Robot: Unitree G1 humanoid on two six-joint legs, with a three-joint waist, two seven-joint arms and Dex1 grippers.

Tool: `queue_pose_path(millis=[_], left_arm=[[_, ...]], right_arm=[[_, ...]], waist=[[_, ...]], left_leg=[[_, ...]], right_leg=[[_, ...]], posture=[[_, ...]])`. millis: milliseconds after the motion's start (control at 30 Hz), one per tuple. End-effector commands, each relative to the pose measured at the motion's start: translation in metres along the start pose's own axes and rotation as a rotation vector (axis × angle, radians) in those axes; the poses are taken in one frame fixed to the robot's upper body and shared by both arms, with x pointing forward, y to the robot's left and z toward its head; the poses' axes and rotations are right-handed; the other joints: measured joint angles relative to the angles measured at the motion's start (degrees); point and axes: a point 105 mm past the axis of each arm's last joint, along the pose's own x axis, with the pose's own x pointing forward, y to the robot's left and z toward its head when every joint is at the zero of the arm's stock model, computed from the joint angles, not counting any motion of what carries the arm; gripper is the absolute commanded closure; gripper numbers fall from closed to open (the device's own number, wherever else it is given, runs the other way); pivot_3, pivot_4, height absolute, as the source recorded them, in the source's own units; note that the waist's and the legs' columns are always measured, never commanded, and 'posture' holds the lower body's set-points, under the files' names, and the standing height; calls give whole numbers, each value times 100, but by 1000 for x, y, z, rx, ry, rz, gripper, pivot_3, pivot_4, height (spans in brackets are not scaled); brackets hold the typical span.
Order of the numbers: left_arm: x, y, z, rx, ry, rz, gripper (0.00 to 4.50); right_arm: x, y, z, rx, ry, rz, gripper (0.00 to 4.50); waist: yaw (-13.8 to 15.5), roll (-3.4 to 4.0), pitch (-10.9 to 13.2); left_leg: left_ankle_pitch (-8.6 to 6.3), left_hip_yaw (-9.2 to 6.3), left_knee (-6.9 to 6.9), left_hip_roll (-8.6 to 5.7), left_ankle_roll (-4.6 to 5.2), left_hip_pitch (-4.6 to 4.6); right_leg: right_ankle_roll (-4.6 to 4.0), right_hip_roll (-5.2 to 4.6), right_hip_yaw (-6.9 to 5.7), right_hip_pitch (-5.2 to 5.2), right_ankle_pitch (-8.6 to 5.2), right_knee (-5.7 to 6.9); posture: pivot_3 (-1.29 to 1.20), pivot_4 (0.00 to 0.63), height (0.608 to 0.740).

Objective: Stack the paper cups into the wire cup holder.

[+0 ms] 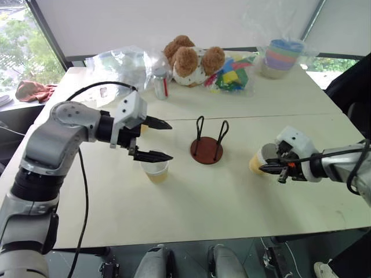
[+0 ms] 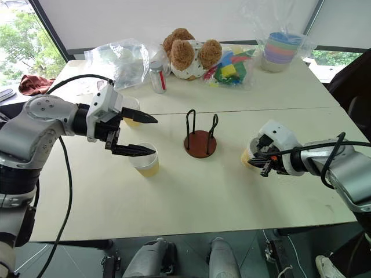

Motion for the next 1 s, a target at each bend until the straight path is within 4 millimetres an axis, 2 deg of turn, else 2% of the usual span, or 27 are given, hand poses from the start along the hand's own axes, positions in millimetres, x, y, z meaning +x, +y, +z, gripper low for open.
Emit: queue_pose_path(millis=[33, 133, 200, 267, 333, 433, 567, 700, 1000], left_arm=[[-10, 5, 1, 19, 4, 50, 0], [-16, 9, -9, -14, 25, 81, 0], [-22, 13, -15, -51, 33, 106, 0], [-27, 19, -21, -63, 46, 144, 0], [-31, 23, -27, -68, 59, 167, 0], [-33, 25, -30, -69, 58, 188, 0], [-30, 22, -30, -65, 48, 195, 0], [-30, 18, -31, -81, 29, 208, 0], [-29, 16, -37, -95, 27, 232, 0]], right_arm=[[-11, -8, 22, -103, -51, -29, 4453], [-30, -25, 59, -251, -129, -67, 4453], [-46, -26, 99, -400, -218, -27, 4453], [-55, -23, 127, -503, -277, 25, 4453], [-54, -19, 145, -597, -296, 83, 4453], [-43, -16, 167, -647, -333, 166, 4453], [-25, -12, 173, -666, -323, 265, 4453], [-8, -11, 167, -708, -264, 330, 4453], [5, -9, 158, -727, -197, 415, 4453]], waist=[[-2, 0, 0], [-14, 3, 2], [-44, 19, 11], [-52, 22, 13], [-40, 14, 8], [-34, 12, 8], [3, 12, 8], [-15, 12, 9], [-32, 13, 9]], left_leg=[[0, 0, 0, 0, 0, 0], [0, 2, 2, -1, 1, 0], [0, 6, 3, -1, 0, 2], [-1, 11, 2, 0, 1, 3], [1, 5, -8, 7, -2, 3], [12, 3, -8, 8, -22, 1], [12, 5, 4, -3, -22, -16], [11, -1, 4, -7, -20, -25], [16, -3, 3, -2, -28, -23]], right_leg=[[0, 0, 0, 0, 0, 0], [0, 0, 1, -1, 0, 0], [0, 0, 2, -3, 0, 2], [0, 0, 6, -10, 0, 5], [0, 8, 2, -12, 0, 3], [1, 10, -3, -8, -1, 2], [2, -2, -4, -8, -1, 13], [2, -6, -9, -13, -1, 12], [2, -6, -27, -15, -1, 19]], posture=[[0, 150, 740], [0, 150, 740], [0, 150, 740], [0, 150, 740], [0, 150, 740], [0, 150, 740], [0, 150, 740], [0, 150, 740], [0, 150, 740]])
